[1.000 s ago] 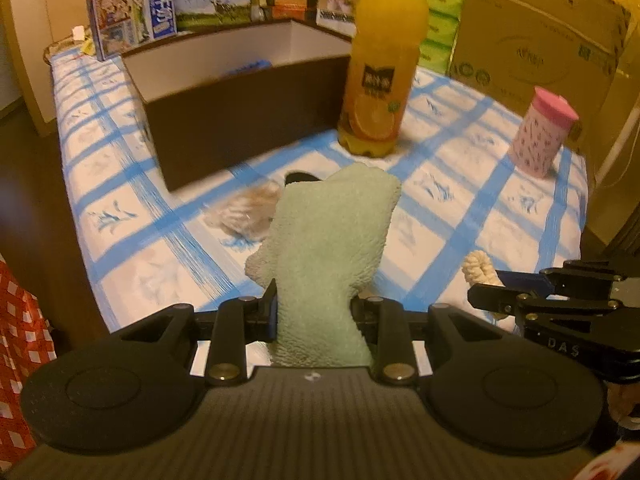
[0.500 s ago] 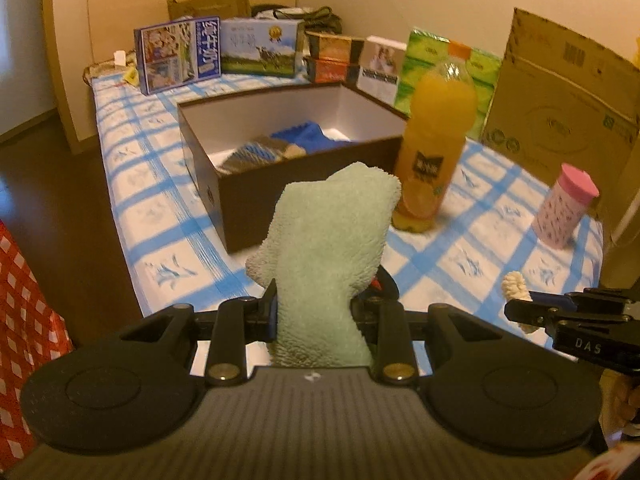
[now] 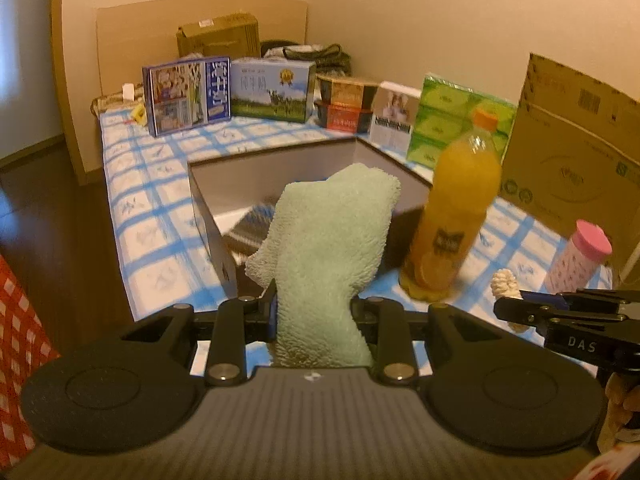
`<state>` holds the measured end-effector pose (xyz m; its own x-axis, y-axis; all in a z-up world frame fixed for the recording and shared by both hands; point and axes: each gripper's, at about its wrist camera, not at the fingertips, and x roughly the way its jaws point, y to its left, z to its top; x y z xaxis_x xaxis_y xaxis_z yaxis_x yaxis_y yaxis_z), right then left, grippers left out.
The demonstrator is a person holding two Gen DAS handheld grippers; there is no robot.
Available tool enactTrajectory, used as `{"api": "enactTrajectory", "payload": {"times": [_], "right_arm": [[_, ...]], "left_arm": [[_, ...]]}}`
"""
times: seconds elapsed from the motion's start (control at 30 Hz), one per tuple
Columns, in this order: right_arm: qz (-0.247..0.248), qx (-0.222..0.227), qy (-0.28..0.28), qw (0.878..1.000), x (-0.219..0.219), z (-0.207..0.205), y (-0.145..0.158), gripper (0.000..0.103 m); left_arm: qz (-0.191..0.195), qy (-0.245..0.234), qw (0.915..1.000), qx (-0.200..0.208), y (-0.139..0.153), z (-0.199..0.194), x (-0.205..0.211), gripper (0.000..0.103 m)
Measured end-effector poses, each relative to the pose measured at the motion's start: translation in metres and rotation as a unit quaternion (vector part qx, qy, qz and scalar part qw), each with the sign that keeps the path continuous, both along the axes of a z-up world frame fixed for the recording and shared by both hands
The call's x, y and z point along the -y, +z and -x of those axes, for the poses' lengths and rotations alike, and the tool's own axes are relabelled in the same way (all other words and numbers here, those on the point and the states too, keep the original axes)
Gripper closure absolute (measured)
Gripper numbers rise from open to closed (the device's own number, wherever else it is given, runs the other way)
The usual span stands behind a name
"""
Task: Organize soft objects
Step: 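Carry the green towel and scrunchie in both grippers over the box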
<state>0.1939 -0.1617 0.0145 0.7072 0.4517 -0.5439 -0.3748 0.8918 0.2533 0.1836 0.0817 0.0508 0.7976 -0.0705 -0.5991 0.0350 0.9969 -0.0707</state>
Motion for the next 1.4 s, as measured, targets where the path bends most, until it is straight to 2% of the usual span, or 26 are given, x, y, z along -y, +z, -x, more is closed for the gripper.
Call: {"api": "enactTrajectory", "payload": {"times": [0.23,0.6,0.93,1.17,1.4], "right_arm": [[-0.010,0.035,0.019,0.999,-0.032,-0.039,0.020,0.081],[-0.011,0.063,0.039,0.997,-0.082,-0.102,0.028,0.081],[0.006,0.040,0.037,0.999,-0.105,-0.153,0.002,0.081],[0.021,0.015,0.028,0.999,-0.115,-0.184,-0.021,0.081],[0.035,-0.001,0.015,0.999,-0.121,-0.209,-0.039,0.081]], "left_arm": [[0.007,0.005,0.9996,0.026,0.014,-0.034,-0.008,0.077],[0.032,0.029,0.9990,0.014,0.010,-0.106,-0.032,0.077],[0.043,0.042,0.9981,-0.015,-0.012,-0.160,-0.050,0.077],[0.046,0.039,0.9972,-0.045,-0.038,-0.188,-0.052,0.077],[0.045,0.034,0.9969,-0.056,-0.053,-0.215,-0.050,0.077]]}}
